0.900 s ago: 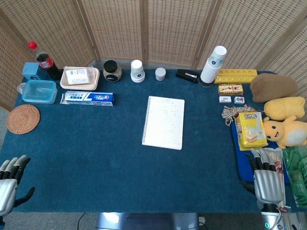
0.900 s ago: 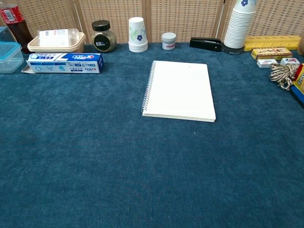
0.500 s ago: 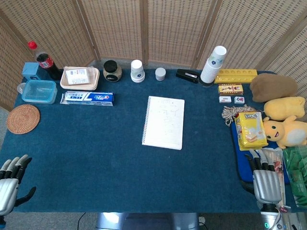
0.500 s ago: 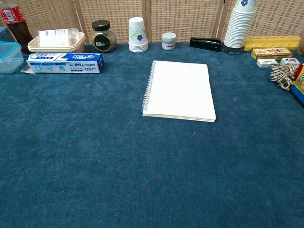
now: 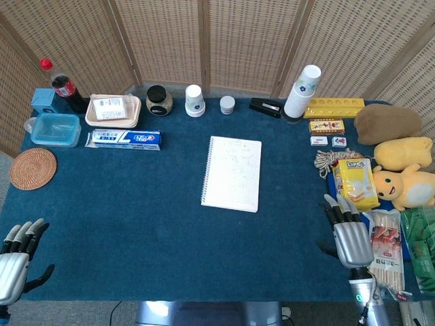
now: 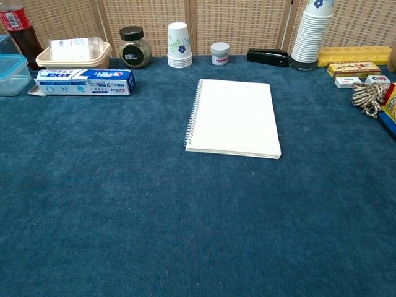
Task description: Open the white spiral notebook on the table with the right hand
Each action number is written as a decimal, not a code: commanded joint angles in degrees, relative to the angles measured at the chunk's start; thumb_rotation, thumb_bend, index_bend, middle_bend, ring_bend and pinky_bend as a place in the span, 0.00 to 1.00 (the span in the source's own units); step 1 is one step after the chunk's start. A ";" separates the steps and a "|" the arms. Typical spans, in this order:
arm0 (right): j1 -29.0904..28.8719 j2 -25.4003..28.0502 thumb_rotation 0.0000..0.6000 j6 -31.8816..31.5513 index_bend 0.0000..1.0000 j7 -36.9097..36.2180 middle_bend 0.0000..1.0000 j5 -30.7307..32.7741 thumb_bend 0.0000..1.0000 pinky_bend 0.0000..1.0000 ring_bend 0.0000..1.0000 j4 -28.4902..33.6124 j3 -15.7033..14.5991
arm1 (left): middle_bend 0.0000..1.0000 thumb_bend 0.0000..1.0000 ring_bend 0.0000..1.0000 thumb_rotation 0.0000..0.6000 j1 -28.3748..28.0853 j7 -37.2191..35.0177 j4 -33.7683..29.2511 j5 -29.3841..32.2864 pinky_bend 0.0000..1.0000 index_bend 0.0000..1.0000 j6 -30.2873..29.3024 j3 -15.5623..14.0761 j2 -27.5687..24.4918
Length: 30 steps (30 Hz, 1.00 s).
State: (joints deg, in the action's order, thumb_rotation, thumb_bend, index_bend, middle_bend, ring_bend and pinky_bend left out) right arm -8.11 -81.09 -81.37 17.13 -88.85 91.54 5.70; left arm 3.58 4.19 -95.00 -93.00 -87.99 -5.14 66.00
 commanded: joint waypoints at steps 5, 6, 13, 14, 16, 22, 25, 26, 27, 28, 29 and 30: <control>-7.83 -6.91 1.00 7.60 0.18 4.95 0.15 2.16 0.16 0.12 0.03 -3.08 4.37 | 0.07 0.27 0.01 1.00 -0.74 0.69 -0.68 -0.02 0.00 0.12 1.03 0.11 0.16; -8.57 -7.85 1.00 8.27 0.18 5.44 0.15 2.57 0.16 0.12 0.03 -3.61 4.73 | 0.07 0.27 0.01 1.00 -0.87 0.76 -0.74 0.12 0.00 0.12 1.24 0.19 0.17; -14.40 -17.13 1.00 12.48 0.17 8.91 0.15 5.09 0.16 0.12 0.04 -10.39 6.53 | 0.07 0.27 0.01 1.00 -2.08 0.60 -0.55 1.47 0.00 0.12 3.30 0.80 0.43; -14.92 -17.82 1.00 12.99 0.17 9.13 0.15 5.28 0.16 0.12 0.03 -11.04 6.52 | 0.07 0.27 0.01 1.00 -2.16 0.54 -0.50 1.56 0.00 0.12 3.44 0.84 0.45; -16.49 -19.94 1.00 14.14 0.17 9.88 0.15 5.80 0.16 0.12 0.03 -13.39 6.67 | 0.07 0.27 0.01 1.00 -2.40 0.31 -0.26 1.82 0.00 0.12 3.80 0.94 0.57; -19.76 -24.19 1.00 16.24 0.16 10.07 0.15 6.39 0.16 0.12 0.03 -19.40 6.67 | 0.07 0.27 0.01 1.00 -2.71 -0.30 -0.05 1.70 0.00 0.12 3.56 1.18 0.32; -20.98 -25.65 1.00 16.82 0.16 9.42 0.15 6.48 0.16 0.12 0.03 -22.04 6.56 | 0.07 0.27 0.01 1.00 -2.57 -0.29 -0.33 0.71 0.00 0.12 2.23 1.27 -0.18; -21.47 -26.02 1.00 17.02 0.16 9.17 0.15 6.47 0.16 0.12 0.03 -22.92 6.65 | 0.07 0.27 0.01 1.00 -2.44 -0.20 -0.57 0.26 0.00 0.12 1.49 1.35 -0.49; -21.79 -26.27 1.00 17.07 0.16 8.83 0.15 6.48 0.16 0.12 0.03 -23.60 6.69 | 0.07 0.27 0.01 1.00 -2.35 -0.19 -0.76 0.02 0.00 0.12 1.09 1.35 -0.69; -21.98 -26.40 1.00 17.07 0.16 8.62 0.15 6.48 0.16 0.12 0.03 -24.00 6.72 | 0.07 0.27 0.01 1.00 -2.30 -0.21 -0.86 -0.11 0.00 0.12 0.85 1.36 -0.81; -22.26 -26.54 1.00 17.08 0.16 8.30 0.15 6.48 0.16 0.12 0.03 -24.52 6.75 | 0.07 0.27 0.01 1.00 -2.23 -0.26 -0.98 -0.28 0.00 0.12 0.51 1.38 -0.96; -22.51 -26.63 1.00 17.11 0.16 8.04 0.15 6.53 0.16 0.12 0.03 -24.96 6.78 | 0.07 0.27 0.01 1.00 -2.17 -0.33 -1.08 -0.46 0.00 0.12 0.20 1.40 -1.05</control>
State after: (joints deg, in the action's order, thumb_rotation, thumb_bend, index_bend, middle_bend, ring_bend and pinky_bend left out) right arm -30.24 -107.44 -64.40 25.54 -82.39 67.00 12.42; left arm 1.31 3.92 -95.91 -93.29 -87.52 -3.78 65.11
